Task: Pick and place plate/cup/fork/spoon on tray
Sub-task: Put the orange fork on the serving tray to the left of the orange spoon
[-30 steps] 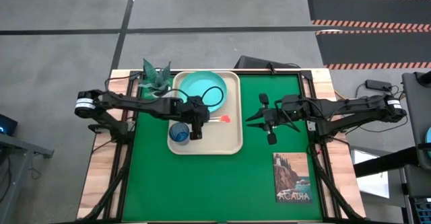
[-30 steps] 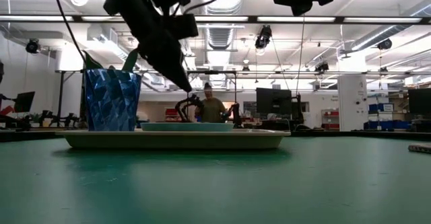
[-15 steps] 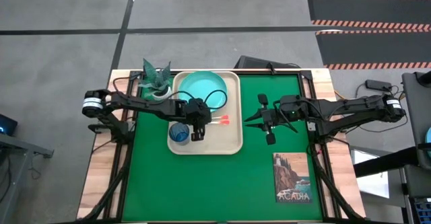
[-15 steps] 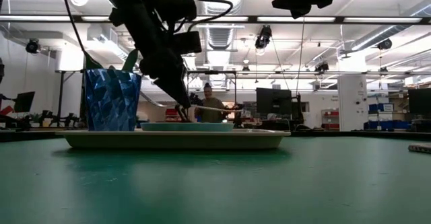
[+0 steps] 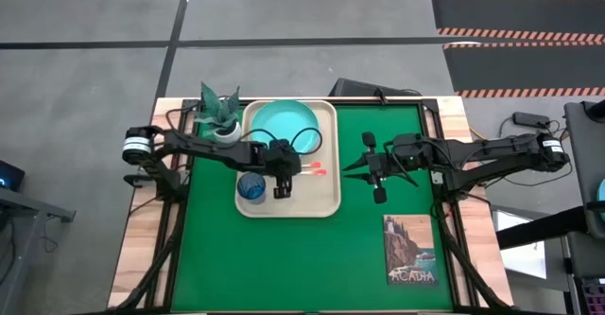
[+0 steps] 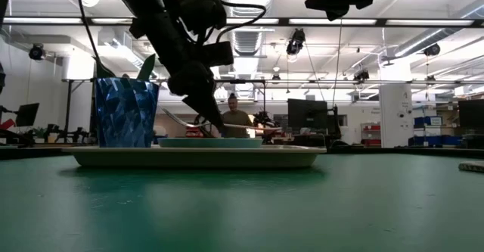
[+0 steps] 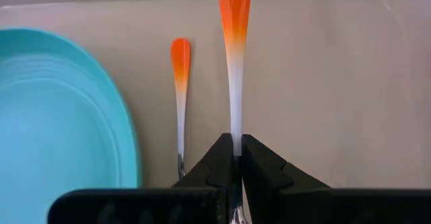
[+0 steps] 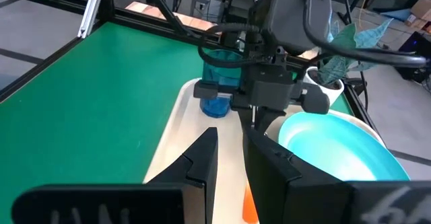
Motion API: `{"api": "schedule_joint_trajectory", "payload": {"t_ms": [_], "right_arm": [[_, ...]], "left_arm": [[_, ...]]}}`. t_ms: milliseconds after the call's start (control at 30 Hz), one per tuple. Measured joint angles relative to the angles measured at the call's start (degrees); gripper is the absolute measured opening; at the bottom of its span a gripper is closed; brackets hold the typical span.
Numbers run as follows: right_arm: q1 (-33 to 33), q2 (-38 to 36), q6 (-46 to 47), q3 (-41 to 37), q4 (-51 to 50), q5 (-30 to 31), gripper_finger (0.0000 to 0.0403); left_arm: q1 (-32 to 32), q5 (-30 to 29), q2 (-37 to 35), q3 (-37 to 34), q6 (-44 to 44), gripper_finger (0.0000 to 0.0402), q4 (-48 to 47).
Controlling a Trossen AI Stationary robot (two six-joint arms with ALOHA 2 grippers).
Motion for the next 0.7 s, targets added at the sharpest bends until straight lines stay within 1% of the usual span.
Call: {"api": "schedule_joint_trajectory", "payload": {"t_ms": [267, 700], "right_arm": [[0.0, 0.0, 0.0, 0.0, 0.0, 0.0, 0.0063], [0.0, 0.0, 1.0, 0.0, -0.2, 0.0, 0.0063]], "left_arm": [[0.0, 0.0, 2.5, 0.0, 0.0, 0.0006, 0.8], [0.0, 0.0, 3.4, -0.1, 0.0, 0.0006, 1.3]]}}
